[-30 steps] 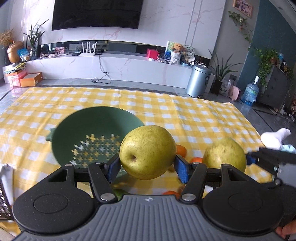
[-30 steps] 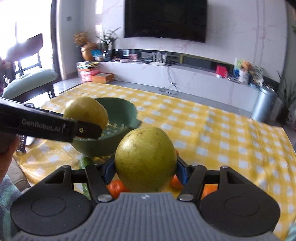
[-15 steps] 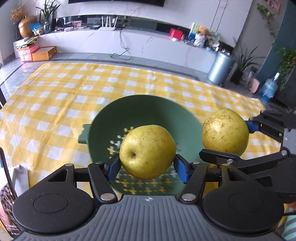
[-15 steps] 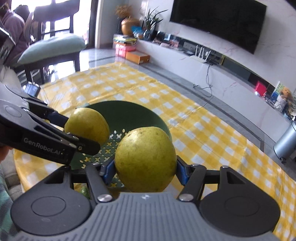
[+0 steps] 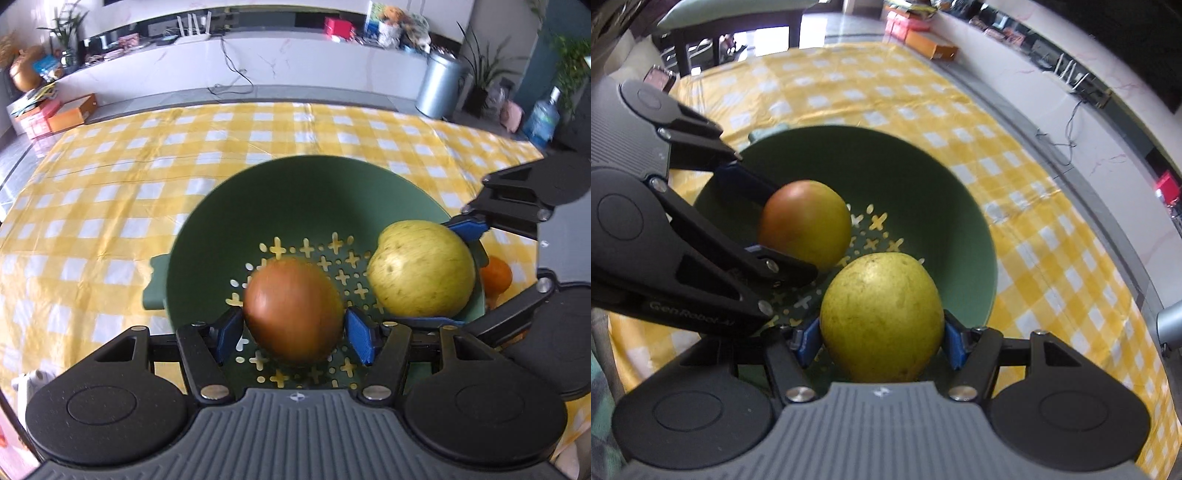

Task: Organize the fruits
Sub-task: 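Carry both pears into the green colander and open both tools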

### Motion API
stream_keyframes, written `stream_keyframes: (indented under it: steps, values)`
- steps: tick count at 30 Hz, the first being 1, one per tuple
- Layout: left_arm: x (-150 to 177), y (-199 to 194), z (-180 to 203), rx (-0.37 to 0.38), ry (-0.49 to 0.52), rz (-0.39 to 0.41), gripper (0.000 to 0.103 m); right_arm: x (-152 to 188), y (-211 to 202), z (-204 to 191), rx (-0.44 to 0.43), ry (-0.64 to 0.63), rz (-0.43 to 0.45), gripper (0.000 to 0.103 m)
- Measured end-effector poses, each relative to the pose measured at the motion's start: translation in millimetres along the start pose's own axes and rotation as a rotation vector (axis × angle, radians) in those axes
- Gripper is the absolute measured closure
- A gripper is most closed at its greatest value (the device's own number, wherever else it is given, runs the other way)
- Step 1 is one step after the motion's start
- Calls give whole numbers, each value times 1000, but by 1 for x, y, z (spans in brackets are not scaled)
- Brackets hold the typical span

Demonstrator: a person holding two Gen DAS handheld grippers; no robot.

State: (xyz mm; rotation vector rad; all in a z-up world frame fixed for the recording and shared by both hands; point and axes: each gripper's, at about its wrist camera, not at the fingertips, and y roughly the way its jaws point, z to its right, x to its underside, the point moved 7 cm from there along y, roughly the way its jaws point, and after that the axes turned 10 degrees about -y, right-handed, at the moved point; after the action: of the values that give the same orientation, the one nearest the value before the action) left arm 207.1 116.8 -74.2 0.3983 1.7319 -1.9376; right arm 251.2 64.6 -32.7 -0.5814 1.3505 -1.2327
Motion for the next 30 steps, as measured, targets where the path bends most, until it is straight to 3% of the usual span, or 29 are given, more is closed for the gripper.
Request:
stream_keyframes:
  steps: [8, 24, 27, 28, 30]
  values:
    - [-5, 3, 5, -3, 75, -31, 36, -2, 12, 3, -47, -1, -60, 42]
    - [-5, 0, -5, -9, -4, -33, 31, -7, 24, -5, -32, -16, -125, 41]
    - [-5, -2, -5, -27, -13, -21, 31, -8, 21, -4, -4, -21, -118, 35]
    - [-5, -3, -6, -37, -13, -16, 30, -9, 18, -4, 8, -25, -108, 28]
    - [-5, -5, -6, -57, -15, -9, 29, -9, 15, -2, 14, -18, -97, 27]
